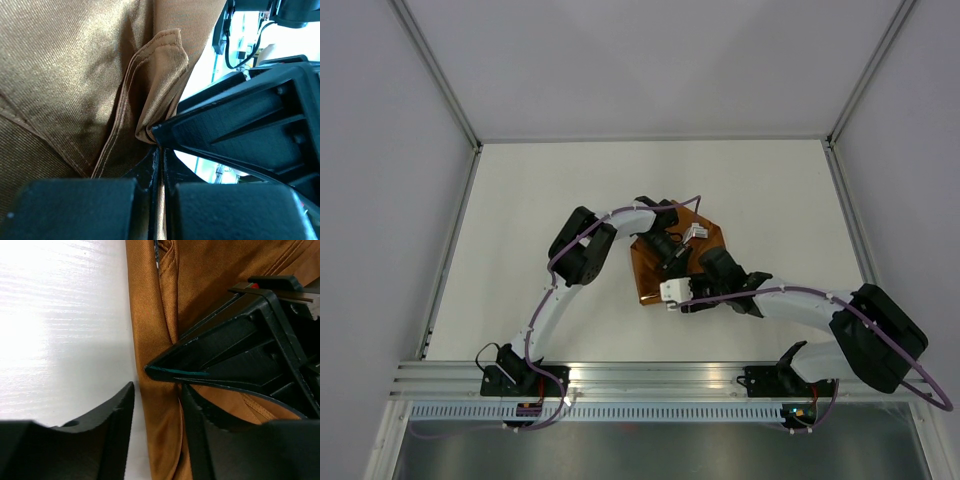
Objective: Fold the napkin, place the utensils inside, and roll it up
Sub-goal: Roll the napkin at the center of the board.
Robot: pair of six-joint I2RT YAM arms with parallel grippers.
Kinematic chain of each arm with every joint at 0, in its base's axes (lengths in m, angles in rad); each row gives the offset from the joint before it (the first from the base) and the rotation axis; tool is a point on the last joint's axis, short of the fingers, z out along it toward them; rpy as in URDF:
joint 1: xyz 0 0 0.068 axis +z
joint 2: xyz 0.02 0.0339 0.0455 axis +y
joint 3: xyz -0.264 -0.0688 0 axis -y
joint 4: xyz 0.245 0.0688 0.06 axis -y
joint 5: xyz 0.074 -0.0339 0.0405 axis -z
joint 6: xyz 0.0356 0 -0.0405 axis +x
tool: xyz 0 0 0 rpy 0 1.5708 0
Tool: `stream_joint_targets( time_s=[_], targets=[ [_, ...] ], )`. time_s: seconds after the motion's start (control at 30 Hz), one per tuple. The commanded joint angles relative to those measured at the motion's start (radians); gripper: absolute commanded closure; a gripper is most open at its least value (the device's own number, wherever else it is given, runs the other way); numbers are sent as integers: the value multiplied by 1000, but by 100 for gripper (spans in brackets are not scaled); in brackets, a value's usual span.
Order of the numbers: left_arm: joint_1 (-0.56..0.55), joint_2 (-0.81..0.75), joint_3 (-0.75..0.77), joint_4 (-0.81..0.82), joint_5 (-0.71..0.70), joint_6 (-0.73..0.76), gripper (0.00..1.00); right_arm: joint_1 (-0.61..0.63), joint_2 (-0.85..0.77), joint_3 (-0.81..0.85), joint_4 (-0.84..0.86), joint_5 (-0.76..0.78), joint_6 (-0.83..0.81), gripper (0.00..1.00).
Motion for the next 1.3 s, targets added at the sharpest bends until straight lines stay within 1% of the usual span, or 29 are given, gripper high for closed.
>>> stream_joint_targets(
  time_s=[0.0,0.07,0.1,0.17,0.2,0.27,0.33,0.37,0.4,0.47,0.5,0.57,0.63,0.77,0.83,0.9,0.93,0.97,1.03,1.07,1.1,1.13,1.17,1.2,1.23,1.27],
  targets=[
    [-1,-2,6,-6,57,51,98,12,59,13,-76,-26,-27,53],
    [-3,-2,12,-11,58,54,98,12,88,24,-97,-24,-27,57],
    [-1,-4,15,-12,64,58,97,13,94,25,-102,-23,-26,63],
    [0,-7,20,-17,73,61,94,12,114,31,-116,-23,-23,67],
    [2,-10,25,-18,80,64,92,12,123,34,-121,-23,-21,69],
    [2,-13,29,-23,93,67,87,12,138,50,-142,-20,-12,69],
    [3,-19,34,-24,100,73,81,12,169,68,-168,-24,-9,77],
    [3,-22,35,-28,98,76,77,13,177,77,-179,-24,-6,78],
    [6,-27,37,-28,100,77,72,10,181,83,-188,-24,-3,79],
    [13,-40,37,-29,103,84,70,13,194,106,-219,-38,3,81],
    [17,-47,38,-31,106,85,69,10,201,117,-234,-46,8,83],
    [23,-67,40,-21,115,78,68,10,230,151,-285,-69,11,85],
    [31,-83,34,17,119,56,68,7,253,165,-315,-82,11,86],
    [42,-137,12,109,106,-30,66,-30,287,229,-390,-159,3,86],
    [43,-174,-1,195,89,-77,66,-56,316,252,-438,-187,-7,86],
    [48,-208,-23,248,40,-151,66,-82,342,283,-466,-223,-16,86],
    [51,-220,-32,320,9,-183,66,-89,352,301,-493,-233,-26,86],
    [57,-234,-52,350,-44,-246,66,-96,359,310,-509,-243,-30,86],
    [69,-278,-81,426,-98,-310,66,-112,382,336,-550,-277,-43,86],
    [85,-297,-122,513,-171,-383,66,-122,391,347,-567,-288,-55,86],
    [92,-312,-141,547,-199,-412,66,-135,408,356,-584,-297,-61,86],
    [100,-352,-162,581,-294,-473,66,-145,421,378,-619,-323,-69,86],
    [109,-373,-207,644,-340,-491,68,-152,431,390,-637,-334,-85,86],
    [120,-398,-233,670,-379,-504,70,-172,456,399,-653,-346,-93,86],
    [125,-445,-262,707,-470,-552,70,-181,468,425,-689,-365,-104,86],
    [137,-474,-329,777,-509,-573,71,-194,482,438,-711,-377,-125,86]
  ],
)
